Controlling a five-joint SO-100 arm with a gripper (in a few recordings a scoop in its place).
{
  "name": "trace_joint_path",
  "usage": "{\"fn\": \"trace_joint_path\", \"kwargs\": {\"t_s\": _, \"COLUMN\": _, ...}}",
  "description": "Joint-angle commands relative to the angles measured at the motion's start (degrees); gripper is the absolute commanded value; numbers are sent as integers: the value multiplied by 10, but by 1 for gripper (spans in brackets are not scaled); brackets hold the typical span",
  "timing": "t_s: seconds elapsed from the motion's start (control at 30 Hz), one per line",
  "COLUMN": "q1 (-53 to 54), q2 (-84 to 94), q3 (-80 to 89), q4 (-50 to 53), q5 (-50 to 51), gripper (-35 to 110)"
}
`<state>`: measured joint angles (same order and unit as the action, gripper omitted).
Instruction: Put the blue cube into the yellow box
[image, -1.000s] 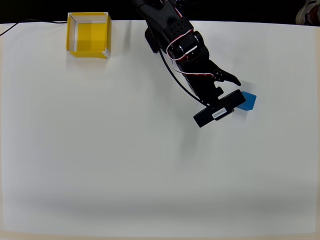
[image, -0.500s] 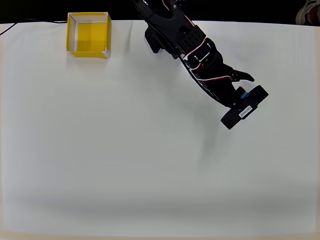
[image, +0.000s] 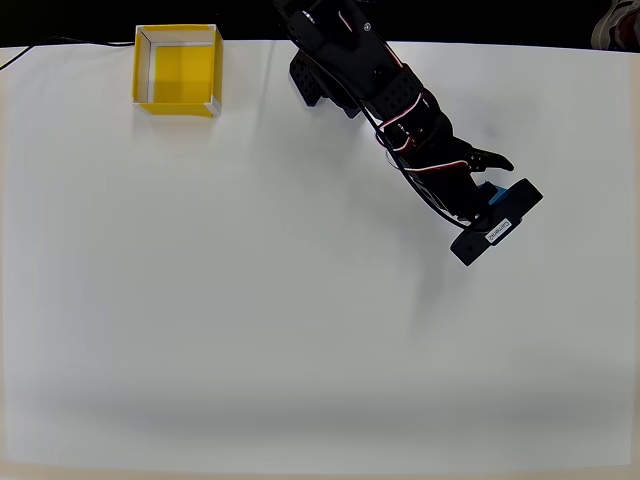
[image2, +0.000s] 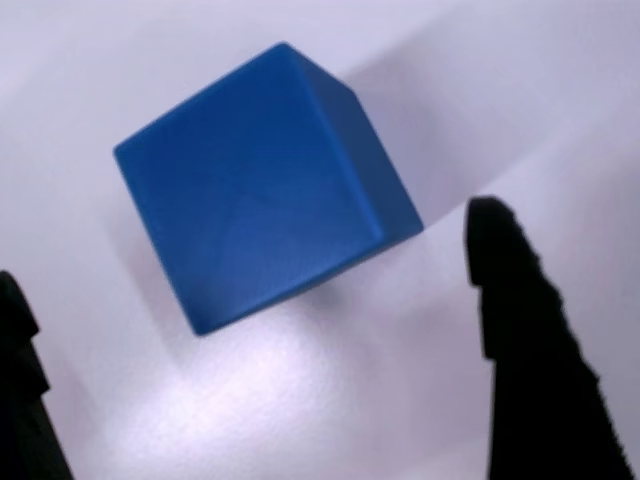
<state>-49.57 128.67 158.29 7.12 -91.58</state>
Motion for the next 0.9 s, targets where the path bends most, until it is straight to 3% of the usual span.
{"fn": "trace_joint_path", "kwargs": {"t_s": 0.0, "q1": -7, "q2": -15, "q3": -33, "q4": -50, "q5": -8, "gripper": 47}}
{"fn": "trace_joint_path", "kwargs": {"t_s": 0.87, "q1": -47, "q2": -239, "q3": -57, "q4": -279, "q5": 6, "gripper": 41}}
